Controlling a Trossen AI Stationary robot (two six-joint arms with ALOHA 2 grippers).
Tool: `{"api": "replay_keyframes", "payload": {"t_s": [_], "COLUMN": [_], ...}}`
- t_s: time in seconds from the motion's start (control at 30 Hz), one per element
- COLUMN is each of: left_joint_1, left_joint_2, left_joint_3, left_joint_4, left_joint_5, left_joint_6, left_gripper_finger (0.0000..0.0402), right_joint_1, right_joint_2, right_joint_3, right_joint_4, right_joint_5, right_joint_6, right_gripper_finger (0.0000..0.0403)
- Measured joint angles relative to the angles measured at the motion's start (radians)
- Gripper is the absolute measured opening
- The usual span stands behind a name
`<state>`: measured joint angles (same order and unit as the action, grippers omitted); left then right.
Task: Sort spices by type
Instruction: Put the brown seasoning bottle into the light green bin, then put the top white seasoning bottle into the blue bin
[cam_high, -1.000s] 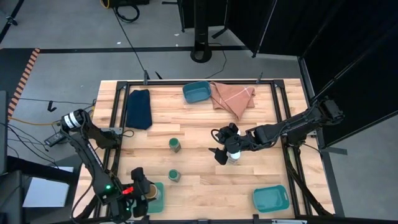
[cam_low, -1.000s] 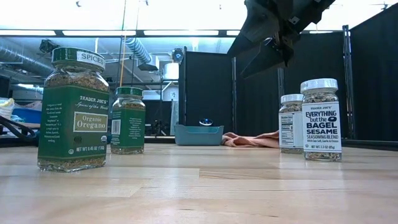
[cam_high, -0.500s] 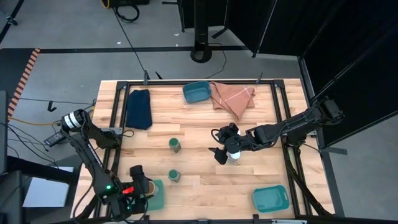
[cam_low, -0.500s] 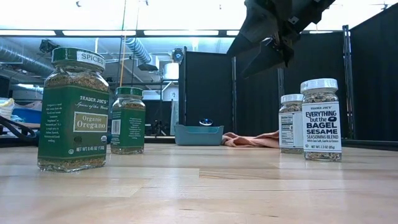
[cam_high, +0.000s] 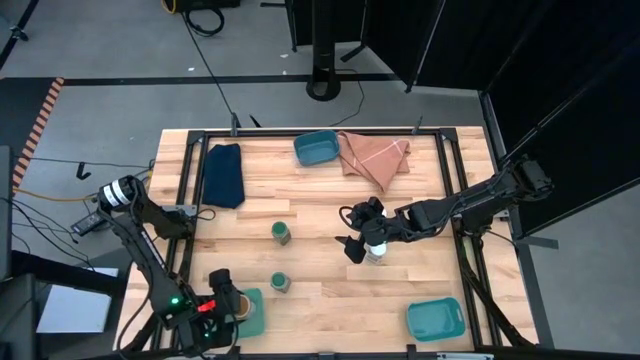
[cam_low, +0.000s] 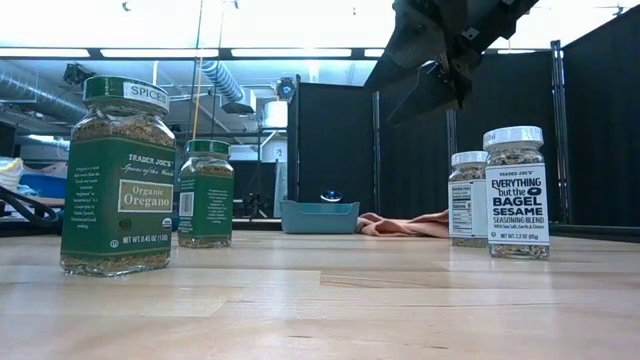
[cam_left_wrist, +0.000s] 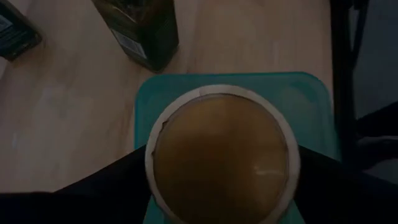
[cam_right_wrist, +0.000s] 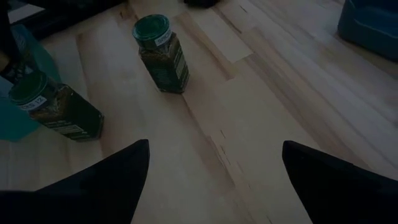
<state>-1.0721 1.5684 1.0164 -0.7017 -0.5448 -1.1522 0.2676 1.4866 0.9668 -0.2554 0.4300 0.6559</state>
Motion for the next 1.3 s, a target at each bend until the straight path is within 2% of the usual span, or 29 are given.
{"api": "replay_keyframes", "payload": {"t_s": [0.23,0.63,1.3], "left_joint_1": [0.005,0.008,0.012], "left_joint_2": [-0.006,-0.006,-0.006], "left_joint_3": [0.033,0.11,0.331], "left_joint_4": [-0.046,-0.122,-0.379], "left_joint_5": [0.018,0.061,0.042], "left_joint_6": [0.0,0.0,0.0], "left_gripper_finger": [0.0351,0.0352,0.0351], "right_joint_1": [0.0,0.0,-0.002], "right_joint_2": [0.0,0.0,0.0], "right_joint_3": [0.0,0.0,0.0], "right_joint_4": [0.007,0.016,0.081], "right_joint_5": [0.0,0.0,-0.032], "right_joint_6": [-0.001,-0.004,-0.039], "right_gripper_finger": [0.0374,0.0374,0.0374]}}
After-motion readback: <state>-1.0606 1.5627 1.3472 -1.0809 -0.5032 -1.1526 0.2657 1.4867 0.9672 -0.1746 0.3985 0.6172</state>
